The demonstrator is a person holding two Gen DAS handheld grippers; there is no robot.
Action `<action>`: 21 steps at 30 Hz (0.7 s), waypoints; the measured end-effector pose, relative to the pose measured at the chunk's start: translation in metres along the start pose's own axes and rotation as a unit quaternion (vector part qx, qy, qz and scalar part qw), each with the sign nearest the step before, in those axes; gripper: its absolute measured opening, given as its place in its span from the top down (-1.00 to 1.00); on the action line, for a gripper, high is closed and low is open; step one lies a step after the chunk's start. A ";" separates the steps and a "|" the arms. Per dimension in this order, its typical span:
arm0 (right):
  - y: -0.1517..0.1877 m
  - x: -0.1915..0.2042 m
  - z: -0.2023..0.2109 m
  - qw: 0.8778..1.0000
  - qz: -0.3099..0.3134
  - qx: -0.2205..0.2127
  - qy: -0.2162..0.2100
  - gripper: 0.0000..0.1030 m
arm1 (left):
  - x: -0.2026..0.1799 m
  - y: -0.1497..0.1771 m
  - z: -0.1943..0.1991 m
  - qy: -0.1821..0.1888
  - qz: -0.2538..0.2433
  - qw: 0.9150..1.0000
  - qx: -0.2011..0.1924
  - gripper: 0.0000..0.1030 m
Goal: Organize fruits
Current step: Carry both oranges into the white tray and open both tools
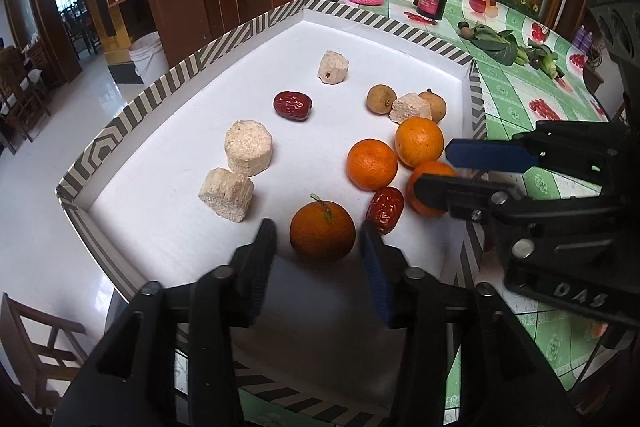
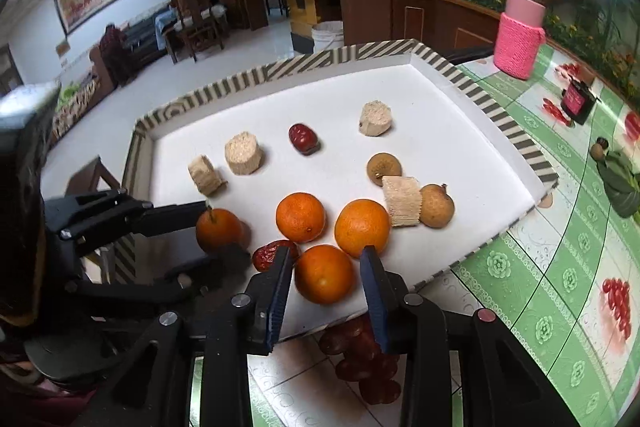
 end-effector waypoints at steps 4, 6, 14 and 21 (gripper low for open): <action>0.002 -0.007 0.009 0.999 -0.028 -0.018 -0.027 0.32 | -0.004 0.000 0.000 -0.008 -0.001 1.000 -0.001 -0.13; 0.003 -0.010 0.015 0.999 -0.037 -0.027 -0.028 0.32 | -0.004 0.000 0.000 -0.009 0.003 1.000 -0.002 -0.13; 0.011 -0.024 0.034 0.996 -0.064 -0.048 -0.031 0.31 | -0.013 0.000 -0.003 -0.004 0.009 1.000 -0.001 -0.13; 0.022 -0.047 0.048 0.994 -0.092 -0.059 -0.025 0.31 | -0.033 0.002 -0.002 0.034 0.017 0.999 -0.003 -0.14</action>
Point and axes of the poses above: each gripper's, at about its wrist camera, not at the fingertips, and z roughly against the way its jaws point, x to its left, y to its underside, the point moved 9 cm from there along -z, roughly the way its jaws point, and after that the axes turned 12 degrees about x, right-handed, at the moved point
